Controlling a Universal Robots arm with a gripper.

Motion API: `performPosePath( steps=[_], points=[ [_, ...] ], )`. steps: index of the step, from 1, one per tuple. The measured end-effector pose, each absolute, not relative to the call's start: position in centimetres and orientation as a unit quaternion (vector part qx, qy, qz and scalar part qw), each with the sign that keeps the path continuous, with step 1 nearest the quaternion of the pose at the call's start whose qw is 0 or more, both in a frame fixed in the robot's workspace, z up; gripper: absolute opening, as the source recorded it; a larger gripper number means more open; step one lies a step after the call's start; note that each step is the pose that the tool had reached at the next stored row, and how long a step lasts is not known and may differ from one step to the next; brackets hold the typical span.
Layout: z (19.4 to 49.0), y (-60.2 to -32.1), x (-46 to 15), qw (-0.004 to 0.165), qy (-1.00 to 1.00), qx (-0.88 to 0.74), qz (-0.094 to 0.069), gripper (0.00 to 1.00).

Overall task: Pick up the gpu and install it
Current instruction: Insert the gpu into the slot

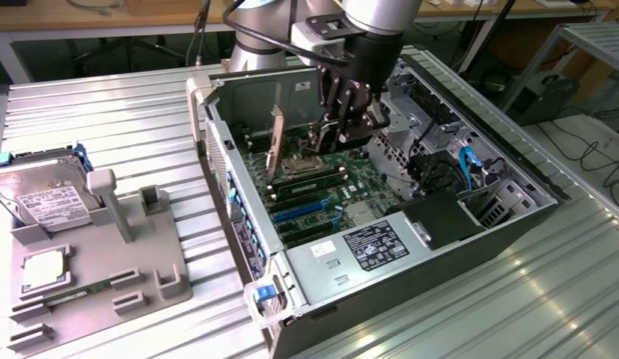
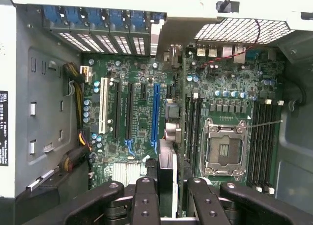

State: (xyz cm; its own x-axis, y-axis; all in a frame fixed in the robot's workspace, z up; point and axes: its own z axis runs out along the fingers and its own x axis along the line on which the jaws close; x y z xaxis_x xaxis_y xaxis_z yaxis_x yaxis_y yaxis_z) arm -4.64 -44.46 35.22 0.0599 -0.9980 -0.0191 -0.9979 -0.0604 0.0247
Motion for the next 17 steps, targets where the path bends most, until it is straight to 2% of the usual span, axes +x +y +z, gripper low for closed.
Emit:
performPosePath(
  steps=[17],
  points=[
    [33.2, -44.5, -4.6, 0.007, -0.685, 0.728, -0.018, 0.28]
  ],
)
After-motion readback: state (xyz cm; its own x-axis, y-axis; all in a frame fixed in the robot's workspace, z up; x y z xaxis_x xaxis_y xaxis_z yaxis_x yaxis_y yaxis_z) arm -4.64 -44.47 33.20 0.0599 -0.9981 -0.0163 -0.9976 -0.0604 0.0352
